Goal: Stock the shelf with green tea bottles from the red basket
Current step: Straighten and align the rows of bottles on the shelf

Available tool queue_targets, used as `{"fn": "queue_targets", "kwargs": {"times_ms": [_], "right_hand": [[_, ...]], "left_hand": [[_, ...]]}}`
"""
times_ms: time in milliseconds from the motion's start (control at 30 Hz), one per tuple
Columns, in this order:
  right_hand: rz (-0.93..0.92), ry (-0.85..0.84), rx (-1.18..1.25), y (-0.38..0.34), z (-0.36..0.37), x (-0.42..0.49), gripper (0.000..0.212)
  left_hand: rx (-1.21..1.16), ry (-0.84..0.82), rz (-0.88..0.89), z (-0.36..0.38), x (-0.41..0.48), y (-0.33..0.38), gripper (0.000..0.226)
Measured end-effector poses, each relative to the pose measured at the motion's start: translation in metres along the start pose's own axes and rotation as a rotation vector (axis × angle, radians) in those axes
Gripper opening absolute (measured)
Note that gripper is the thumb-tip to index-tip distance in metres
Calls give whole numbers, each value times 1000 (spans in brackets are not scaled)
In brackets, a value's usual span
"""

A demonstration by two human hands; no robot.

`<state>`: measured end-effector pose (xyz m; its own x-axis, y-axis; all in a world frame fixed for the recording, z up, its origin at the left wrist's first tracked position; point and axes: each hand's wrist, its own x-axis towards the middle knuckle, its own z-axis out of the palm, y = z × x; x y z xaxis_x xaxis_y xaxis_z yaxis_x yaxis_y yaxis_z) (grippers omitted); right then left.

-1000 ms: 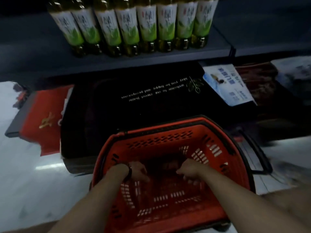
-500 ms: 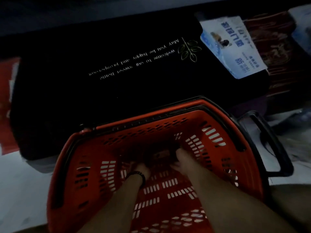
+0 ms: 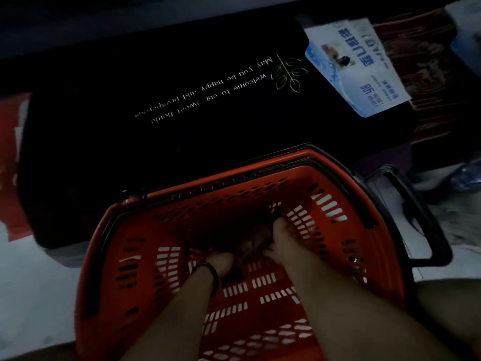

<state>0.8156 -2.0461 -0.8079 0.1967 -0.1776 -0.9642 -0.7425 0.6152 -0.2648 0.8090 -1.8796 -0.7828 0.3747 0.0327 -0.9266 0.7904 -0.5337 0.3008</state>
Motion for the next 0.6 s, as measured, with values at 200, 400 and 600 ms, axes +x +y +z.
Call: {"fn": "queue_targets", "kwargs": {"times_ms": [200,400,600], "right_hand": [[-118,-50,126,-3,-3,-75,22],[-202,-224,340,11,0,-168,21],[-422,-435,228,5,3,-227,30]], "left_hand": [[95,-21,221,0,-52,-2,55],[210,108,493,-22,-132,-5,56],[149,206,682,-58,-199,4,57]]}}
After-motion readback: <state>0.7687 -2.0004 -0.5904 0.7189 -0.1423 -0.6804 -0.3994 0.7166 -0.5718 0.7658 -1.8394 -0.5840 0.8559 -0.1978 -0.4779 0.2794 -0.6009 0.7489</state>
